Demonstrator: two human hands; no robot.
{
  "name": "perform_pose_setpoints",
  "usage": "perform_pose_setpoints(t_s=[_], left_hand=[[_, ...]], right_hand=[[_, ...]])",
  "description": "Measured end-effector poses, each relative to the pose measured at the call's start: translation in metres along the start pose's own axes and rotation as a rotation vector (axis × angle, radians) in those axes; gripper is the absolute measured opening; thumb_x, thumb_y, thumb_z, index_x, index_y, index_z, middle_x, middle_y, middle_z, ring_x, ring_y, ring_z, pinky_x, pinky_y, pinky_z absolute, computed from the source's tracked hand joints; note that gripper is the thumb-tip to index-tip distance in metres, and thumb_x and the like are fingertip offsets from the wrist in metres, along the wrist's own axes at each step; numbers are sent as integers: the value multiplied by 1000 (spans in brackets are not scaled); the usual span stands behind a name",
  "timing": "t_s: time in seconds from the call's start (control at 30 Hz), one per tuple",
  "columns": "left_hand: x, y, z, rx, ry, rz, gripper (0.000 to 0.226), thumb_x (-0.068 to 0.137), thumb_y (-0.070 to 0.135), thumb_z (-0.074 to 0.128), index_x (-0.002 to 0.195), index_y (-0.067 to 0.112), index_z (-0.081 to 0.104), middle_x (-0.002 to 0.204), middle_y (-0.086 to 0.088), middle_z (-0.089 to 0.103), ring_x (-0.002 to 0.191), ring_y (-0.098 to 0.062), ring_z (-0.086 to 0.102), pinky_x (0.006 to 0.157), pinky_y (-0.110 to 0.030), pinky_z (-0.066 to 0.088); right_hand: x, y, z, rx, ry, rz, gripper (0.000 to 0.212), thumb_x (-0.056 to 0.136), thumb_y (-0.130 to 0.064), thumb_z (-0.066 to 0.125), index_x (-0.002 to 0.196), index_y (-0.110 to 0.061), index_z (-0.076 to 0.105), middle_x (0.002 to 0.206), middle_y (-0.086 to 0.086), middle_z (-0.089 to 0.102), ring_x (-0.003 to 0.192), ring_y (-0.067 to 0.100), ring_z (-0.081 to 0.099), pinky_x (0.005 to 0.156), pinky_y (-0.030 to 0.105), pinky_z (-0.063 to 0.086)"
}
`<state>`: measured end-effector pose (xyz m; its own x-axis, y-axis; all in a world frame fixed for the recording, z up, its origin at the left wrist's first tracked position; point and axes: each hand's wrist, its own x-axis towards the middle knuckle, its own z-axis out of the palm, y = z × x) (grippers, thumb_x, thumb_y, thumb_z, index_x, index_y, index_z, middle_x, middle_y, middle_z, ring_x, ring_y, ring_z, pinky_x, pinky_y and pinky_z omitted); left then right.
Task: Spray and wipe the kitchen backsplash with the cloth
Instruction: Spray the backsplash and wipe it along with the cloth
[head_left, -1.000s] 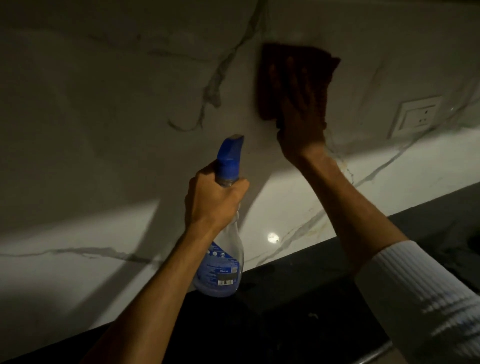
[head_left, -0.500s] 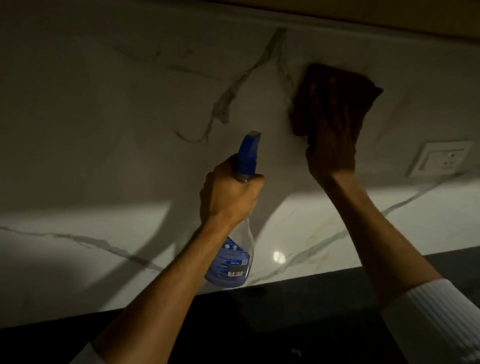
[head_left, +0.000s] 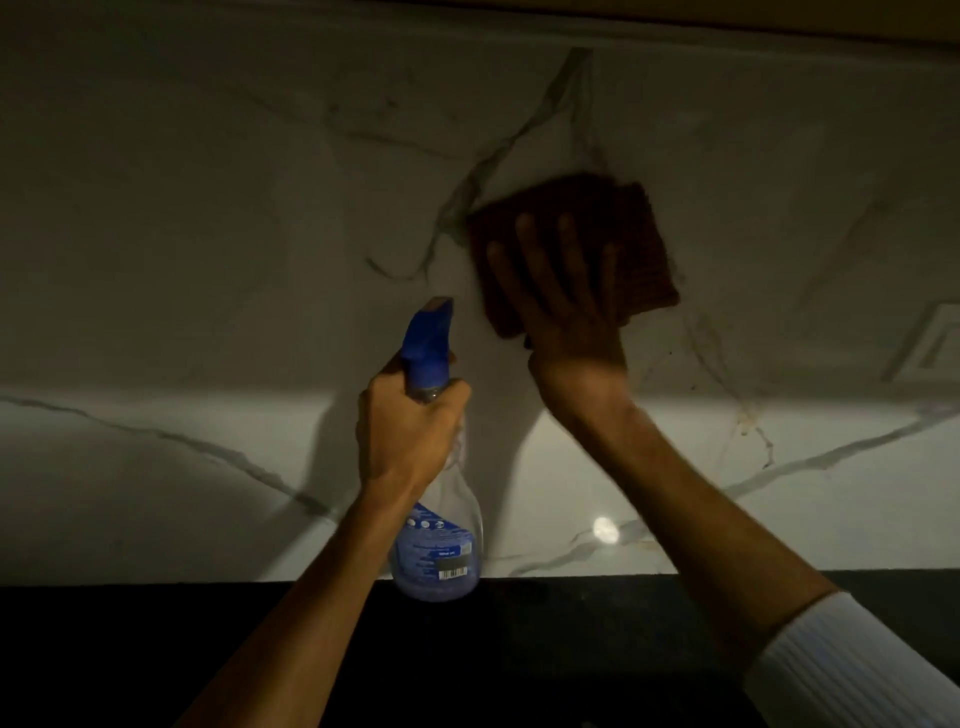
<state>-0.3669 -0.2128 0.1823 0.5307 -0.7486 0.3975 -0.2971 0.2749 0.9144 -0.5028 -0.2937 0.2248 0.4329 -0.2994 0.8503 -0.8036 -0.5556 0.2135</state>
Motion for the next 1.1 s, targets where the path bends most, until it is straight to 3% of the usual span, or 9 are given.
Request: perform_pose_setpoints(t_s=[0.13, 0.23, 0.3, 0.47, 0.63, 0.77, 0.83, 0.97, 1.1], left_hand=[[-7, -8, -2, -9, 53, -16, 12, 63, 28, 65, 74, 26, 64, 57, -6, 63, 57, -37, 65, 59, -59, 57], [-12, -13, -2, 7, 10, -52, 15, 60, 28, 63, 75, 30, 65, 47, 1, 61, 44, -21, 62, 50, -55, 57], [-15, -17, -2, 45, -20, -68, 17, 59, 29, 62, 76, 26, 64, 47, 1, 61, 43, -20, 61, 50, -55, 58], [-25, -25, 7, 120, -87, -45, 24, 56, 37, 62, 74, 21, 61, 57, -8, 64, 58, -38, 66, 57, -59, 58], [-32, -18, 37, 124, -195, -5, 29, 57, 40, 62, 85, 42, 65, 66, -10, 68, 60, -39, 65, 59, -57, 58], [-36, -17, 61, 109, -199, 47, 26, 57, 38, 61, 74, 19, 61, 62, -18, 61, 60, -44, 62, 56, -59, 56], [-40, -20, 69, 86, -192, 72, 27, 58, 38, 61, 71, 15, 58, 60, -20, 59, 59, -46, 61, 54, -59, 56], [-42, -7, 83, 54, -209, 111, 25, 60, 35, 62, 81, 22, 60, 60, -18, 60, 58, -42, 63, 55, -58, 56], [-42, 2, 97, 34, -209, 123, 17, 66, 25, 64, 80, 16, 61, 55, -11, 60, 55, -38, 64, 55, -57, 57]], right_hand=[[-73, -13, 26, -49, -199, -260, 63, 85, -9, 29, 147, -20, 34, 153, 8, 32, 140, 36, 28, 109, 64, 24], [-133, 2, 39, -130, -357, -246, 85, 77, -9, 63, 151, -23, 22, 158, 4, 19, 139, 33, 31, 108, 60, 28], [-154, 21, 37, -157, -423, -203, 100, 68, -4, 69, 151, -25, 18, 159, 3, 14, 138, 33, 32, 104, 60, 32], [-123, 60, 15, -151, -300, -185, 96, 70, 6, 60, 151, -26, 20, 158, 5, 17, 142, 32, 20, 109, 61, 25], [-43, 110, -15, -119, -14, 20, 94, 70, 17, 48, 149, -27, 26, 157, 5, 20, 145, 31, 11, 109, 61, 25], [-74, 118, -14, -81, 38, 277, 82, 80, 14, 50, 150, -18, 23, 157, 15, 17, 144, 39, 9, 112, 63, 16], [-118, 102, 2, -38, -45, 355, 84, 80, 11, 57, 149, -14, 19, 157, 18, 13, 144, 42, 6, 113, 64, 10], [-150, 95, 14, -39, -188, 198, 105, 65, 9, 74, 150, -19, 18, 156, 15, 18, 143, 40, 11, 111, 65, 15], [-86, 117, -6, -90, -68, -55, 92, 69, 17, 57, 147, -25, 28, 152, 9, 29, 140, 40, 25, 107, 67, 24]])
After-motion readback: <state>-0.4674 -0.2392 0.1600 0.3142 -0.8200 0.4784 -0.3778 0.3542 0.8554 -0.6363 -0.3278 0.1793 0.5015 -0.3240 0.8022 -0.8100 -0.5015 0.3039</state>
